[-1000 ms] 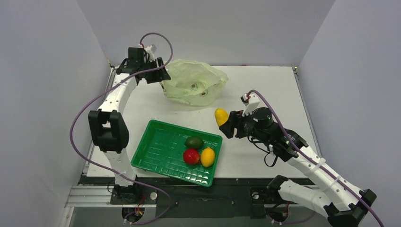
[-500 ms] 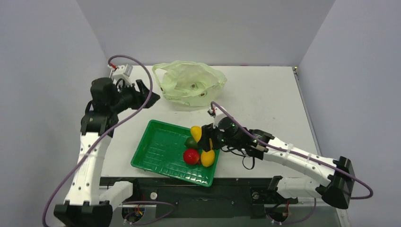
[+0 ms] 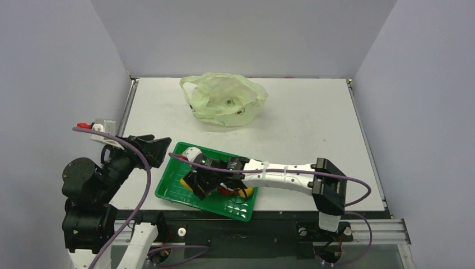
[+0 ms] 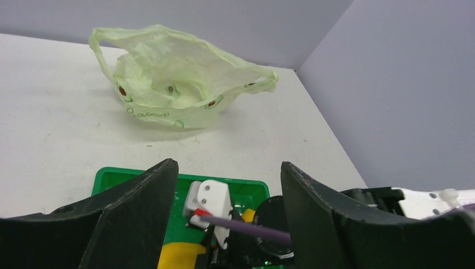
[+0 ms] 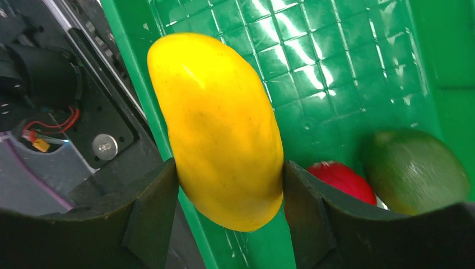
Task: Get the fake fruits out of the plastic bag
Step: Place the fake fruit in the bin, then reset both arms
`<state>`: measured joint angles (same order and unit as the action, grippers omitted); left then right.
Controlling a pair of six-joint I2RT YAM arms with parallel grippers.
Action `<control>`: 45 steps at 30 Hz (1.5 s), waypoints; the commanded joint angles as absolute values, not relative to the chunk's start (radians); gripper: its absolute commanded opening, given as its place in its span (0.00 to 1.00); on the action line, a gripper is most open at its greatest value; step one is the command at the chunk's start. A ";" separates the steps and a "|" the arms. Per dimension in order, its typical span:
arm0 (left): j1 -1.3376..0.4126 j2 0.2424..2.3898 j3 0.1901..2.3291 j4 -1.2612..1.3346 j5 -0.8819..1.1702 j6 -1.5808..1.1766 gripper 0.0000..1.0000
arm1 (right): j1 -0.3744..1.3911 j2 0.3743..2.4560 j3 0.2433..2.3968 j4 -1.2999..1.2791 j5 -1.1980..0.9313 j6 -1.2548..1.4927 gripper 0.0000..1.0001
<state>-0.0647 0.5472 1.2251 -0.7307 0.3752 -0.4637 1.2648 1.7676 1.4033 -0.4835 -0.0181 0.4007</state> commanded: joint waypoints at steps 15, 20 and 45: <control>-0.092 0.543 1.310 -0.784 0.336 -0.467 0.65 | 1.292 1.972 1.541 -0.558 0.052 0.305 0.56; -0.096 0.550 1.321 -0.780 0.351 -0.463 0.67 | 1.295 1.946 1.536 -0.556 0.058 0.325 0.71; -0.108 0.554 1.299 -0.754 0.330 -0.418 0.68 | 1.033 0.851 1.182 -0.657 0.545 0.484 0.89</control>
